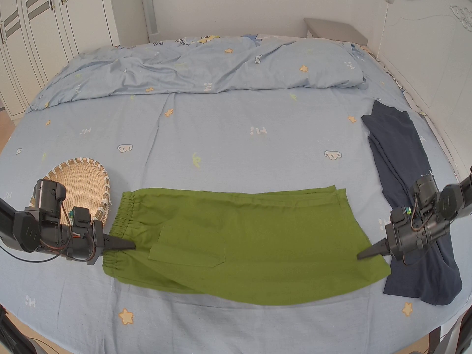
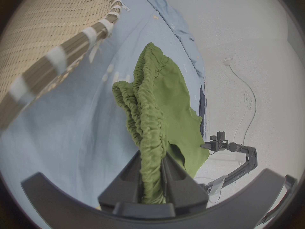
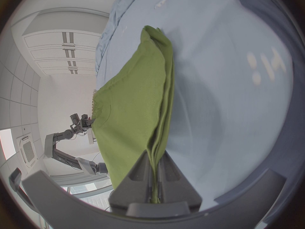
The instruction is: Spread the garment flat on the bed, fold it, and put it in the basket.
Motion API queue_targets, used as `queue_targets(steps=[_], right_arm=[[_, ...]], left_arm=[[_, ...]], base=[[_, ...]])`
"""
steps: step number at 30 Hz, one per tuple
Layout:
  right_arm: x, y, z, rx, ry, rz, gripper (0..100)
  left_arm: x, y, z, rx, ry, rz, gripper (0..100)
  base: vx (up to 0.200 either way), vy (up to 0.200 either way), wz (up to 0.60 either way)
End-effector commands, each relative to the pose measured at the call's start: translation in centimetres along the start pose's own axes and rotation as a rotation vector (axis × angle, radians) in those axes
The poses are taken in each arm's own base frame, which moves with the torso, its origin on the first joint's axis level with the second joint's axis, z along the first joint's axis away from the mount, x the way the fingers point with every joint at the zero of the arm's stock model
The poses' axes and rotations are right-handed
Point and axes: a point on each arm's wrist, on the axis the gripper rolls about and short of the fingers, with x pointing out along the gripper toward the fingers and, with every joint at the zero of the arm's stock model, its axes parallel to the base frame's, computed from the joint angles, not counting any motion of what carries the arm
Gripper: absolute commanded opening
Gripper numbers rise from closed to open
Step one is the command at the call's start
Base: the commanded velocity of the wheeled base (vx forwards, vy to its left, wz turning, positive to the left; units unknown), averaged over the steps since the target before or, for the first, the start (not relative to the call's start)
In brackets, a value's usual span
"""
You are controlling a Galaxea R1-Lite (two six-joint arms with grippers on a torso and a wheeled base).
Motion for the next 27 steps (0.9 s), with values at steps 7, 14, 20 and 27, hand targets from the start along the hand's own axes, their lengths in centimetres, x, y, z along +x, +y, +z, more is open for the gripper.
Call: queue_targets(steps=[7,14,20,27], right_arm=[[1.1,-1.5,-9.5,0.002,0.022,0.006,0],[1.6,-1.6,-10.0,-0.018,0.024,0.009,0],[1.7,-1.6,-9.9,-0.021,0.022,0.01,100],[1.1,-1.3,-9.1,-0.081,-0.053,0.003,100]], left_arm=[[-4.5,2.1,-8.1,0.029,0.039,0.093,0],[-4.0,3.0,-9.5,0.049,0.094,0.096,0],[-3.9,3.0,-9.5,0.056,0.102,0.095,0],[-4.5,2.5,-9.7,0.082,0.078,0.106,0]], base=[[0.0,0.0,0.0],[0.0,0.0,0.0],[0.0,0.0,0.0],[0.0,0.0,0.0]])
